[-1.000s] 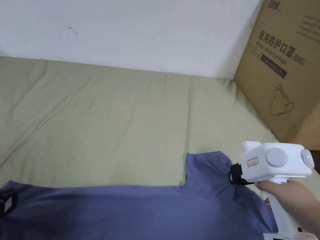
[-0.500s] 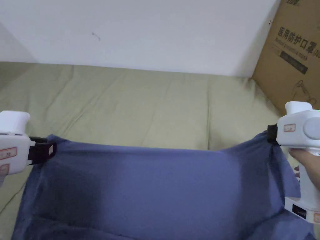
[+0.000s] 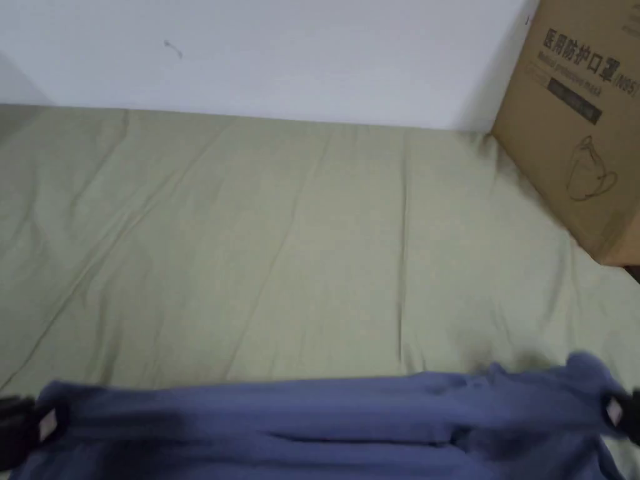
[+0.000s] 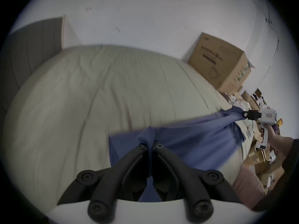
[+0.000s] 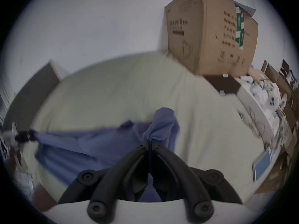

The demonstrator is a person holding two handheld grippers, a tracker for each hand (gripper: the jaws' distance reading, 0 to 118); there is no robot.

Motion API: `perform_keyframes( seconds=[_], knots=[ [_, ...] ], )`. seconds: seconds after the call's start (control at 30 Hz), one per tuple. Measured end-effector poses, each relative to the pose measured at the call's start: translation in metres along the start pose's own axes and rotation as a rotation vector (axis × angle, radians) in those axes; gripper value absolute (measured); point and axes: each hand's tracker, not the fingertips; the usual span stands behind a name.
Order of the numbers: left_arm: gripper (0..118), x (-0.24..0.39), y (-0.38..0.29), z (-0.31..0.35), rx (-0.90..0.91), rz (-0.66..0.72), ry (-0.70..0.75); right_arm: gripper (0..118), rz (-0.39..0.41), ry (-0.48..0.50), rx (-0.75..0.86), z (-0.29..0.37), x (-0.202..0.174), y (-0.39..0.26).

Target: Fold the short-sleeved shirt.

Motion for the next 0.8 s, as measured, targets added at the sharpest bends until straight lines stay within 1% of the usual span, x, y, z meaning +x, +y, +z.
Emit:
perform_keyframes(
  seconds=[0.03,0.1,0.17,0.23,0.27,0.3,0.33,0.37,0.4,0.43,0.47,0.5,0.53,0.57,0.6,0.63,0.67,0.7,0.77,0.8],
  knots=[
    [4,-0.001,-0.017,0.002,-0.029,-0.01,0.008,2,0.001,-0.002,-0.057,0.003,0.007,-0.024],
    [4,-0.003,-0.042,0.002,-0.061,-0.053,0.018,2,-0.049,0.005,-0.123,0.002,0.021,-0.06],
    [4,-0.004,-0.056,-0.001,-0.068,-0.07,0.031,2,-0.122,0.012,-0.09,-0.005,0.029,-0.08],
    [6,-0.005,-0.061,-0.003,-0.039,-0.069,0.033,2,-0.206,0.055,-0.033,-0.009,0.031,-0.088],
    [15,-0.007,-0.06,-0.002,-0.023,-0.073,0.036,2,-0.203,0.045,-0.016,-0.011,0.028,-0.089],
    [37,-0.006,-0.058,-0.001,-0.014,-0.08,0.044,6,-0.175,0.017,-0.014,-0.011,0.022,-0.086],
    [62,-0.005,-0.055,0.001,0.002,-0.106,0.078,19,-0.138,0.01,-0.003,-0.011,0.017,-0.086],
    [92,-0.005,-0.052,0.004,0.0,-0.11,0.08,37,-0.101,0.018,0.0,-0.01,0.014,-0.085],
    [118,-0.004,-0.048,0.008,-0.013,-0.112,0.09,73,-0.054,0.017,-0.009,-0.007,0.01,-0.082],
    [115,0.0,-0.045,0.015,-0.013,-0.113,0.1,99,0.005,-0.01,-0.022,-0.002,0.003,-0.077],
    [112,0.005,-0.041,0.029,0.062,-0.109,0.087,112,0.063,-0.05,-0.019,0.005,-0.004,-0.074],
    [112,0.013,-0.034,0.041,0.073,-0.11,0.103,114,0.118,-0.071,0.035,0.019,-0.011,-0.07],
    [112,0.022,-0.028,0.052,0.104,-0.108,0.111,114,0.147,-0.024,0.143,0.035,-0.015,-0.067],
    [112,0.034,-0.024,0.064,0.159,-0.116,0.106,114,0.177,0.013,0.217,0.046,-0.019,-0.064],
    [114,0.051,-0.019,0.078,0.246,-0.137,0.104,114,0.214,0.016,0.349,0.062,-0.033,-0.062],
    [116,0.068,-0.014,0.089,0.341,-0.166,0.121,114,0.232,-0.004,0.502,0.077,-0.048,-0.06],
    [117,0.084,-0.01,0.097,0.418,-0.19,0.144,114,0.23,-0.016,0.618,0.089,-0.061,-0.059],
    [117,0.106,-0.008,0.107,0.52,-0.213,0.178,114,0.196,-0.007,0.676,0.104,-0.077,-0.055],
    [117,0.143,-0.006,0.123,0.687,-0.237,0.183,114,0.134,0.067,0.727,0.123,-0.1,-0.046],
    [115,0.143,-0.016,0.124,0.778,-0.248,0.212,113,0.086,0.077,0.797,0.13,-0.113,-0.045]
  ],
)
